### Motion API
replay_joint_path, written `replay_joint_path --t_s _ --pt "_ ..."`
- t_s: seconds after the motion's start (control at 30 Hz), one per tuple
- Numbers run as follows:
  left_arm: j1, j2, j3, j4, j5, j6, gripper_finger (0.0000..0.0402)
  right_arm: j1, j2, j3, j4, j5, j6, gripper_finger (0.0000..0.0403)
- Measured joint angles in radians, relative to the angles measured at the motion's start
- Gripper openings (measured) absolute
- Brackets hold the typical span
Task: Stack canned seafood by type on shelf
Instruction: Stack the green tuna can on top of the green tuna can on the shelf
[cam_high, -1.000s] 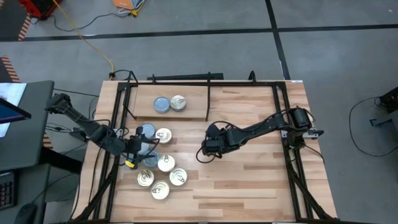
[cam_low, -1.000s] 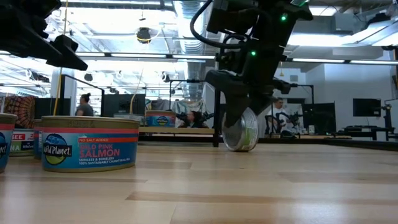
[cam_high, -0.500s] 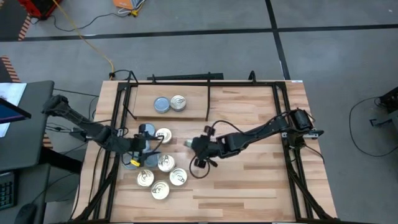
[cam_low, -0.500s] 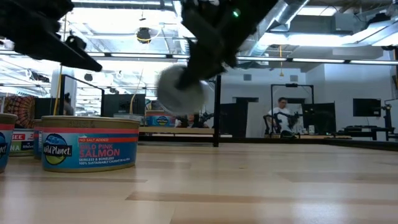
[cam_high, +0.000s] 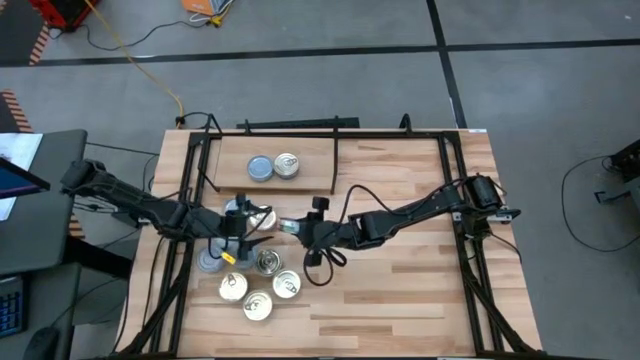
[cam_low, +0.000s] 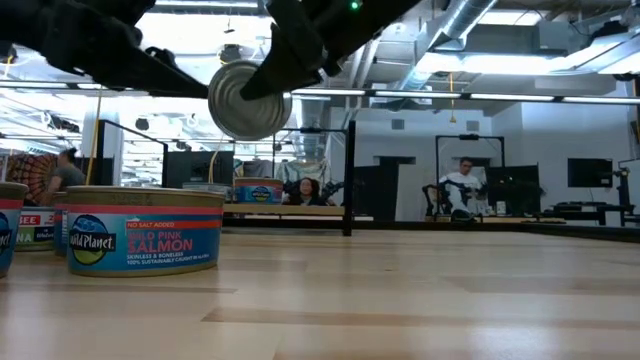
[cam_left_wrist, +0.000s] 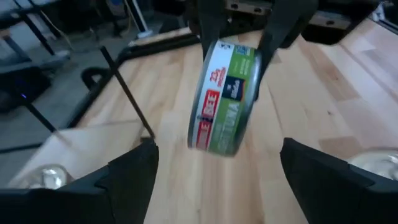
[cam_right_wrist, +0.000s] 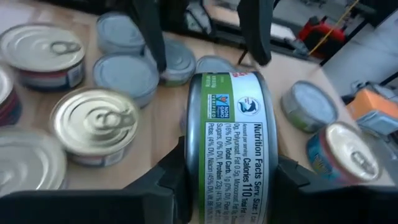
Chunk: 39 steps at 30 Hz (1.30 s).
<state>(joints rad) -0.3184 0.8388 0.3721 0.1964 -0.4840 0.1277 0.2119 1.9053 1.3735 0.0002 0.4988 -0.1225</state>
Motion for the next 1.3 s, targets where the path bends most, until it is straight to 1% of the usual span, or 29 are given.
replay_joint_path --t_s 0.13,0.2,0.27,0.33,0.47,0.53,0.67,0.73,0.87,0.97,1.2,1.3 --pt "0.035 0.056 0.043 0.001 0.07 0.048 0.0321 0.001 0.0 0.0 0.034 -0.002 -0.026 0.0174" --pt "0.042 0.084 0.064 0.0 0.068 0.088 0.032 0.002 0.0 0.0 0.055 -0.005 -0.036 0.0174" --pt "0.046 0.108 0.076 -0.002 0.054 0.121 0.0318 0.006 0.0 0.0 0.068 -0.007 -0.045 0.0165" --pt "0.051 0.126 0.08 -0.003 0.062 0.147 0.0314 0.01 0.0 0.0 0.081 -0.01 -0.062 0.0157" --pt "0.054 0.153 0.082 -0.004 0.087 0.154 0.03 0.017 0.0 0.0 0.125 -0.031 -0.081 0.0158" --pt "0.054 0.16 0.082 -0.004 0.087 0.156 0.029 0.018 0.0 0.0 0.138 -0.034 -0.089 0.0168" --pt "0.054 0.16 0.083 0.005 0.085 0.175 0.0254 0.015 0.0 0.0 0.168 -0.032 -0.097 0.0183" --pt "0.054 0.16 0.083 0.017 0.088 0.183 0.0227 0.015 0.0 0.0 0.168 -0.032 -0.097 0.0178" --pt "0.054 0.16 0.083 0.05 0.128 0.179 0.0172 0.016 0.0 0.0 0.177 -0.032 -0.107 0.016" --pt "0.054 0.16 0.083 0.052 0.137 0.167 0.0148 0.016 0.0 0.0 0.182 -0.033 -0.115 0.0159" --pt "0.053 0.159 0.083 0.057 0.139 0.184 0.0144 0.014 0.0 0.0 0.216 -0.068 -0.118 0.0166" --pt "0.053 0.156 0.083 0.057 0.14 0.185 0.0143 0.01 0.0 0.0 0.218 -0.071 -0.091 0.0171"
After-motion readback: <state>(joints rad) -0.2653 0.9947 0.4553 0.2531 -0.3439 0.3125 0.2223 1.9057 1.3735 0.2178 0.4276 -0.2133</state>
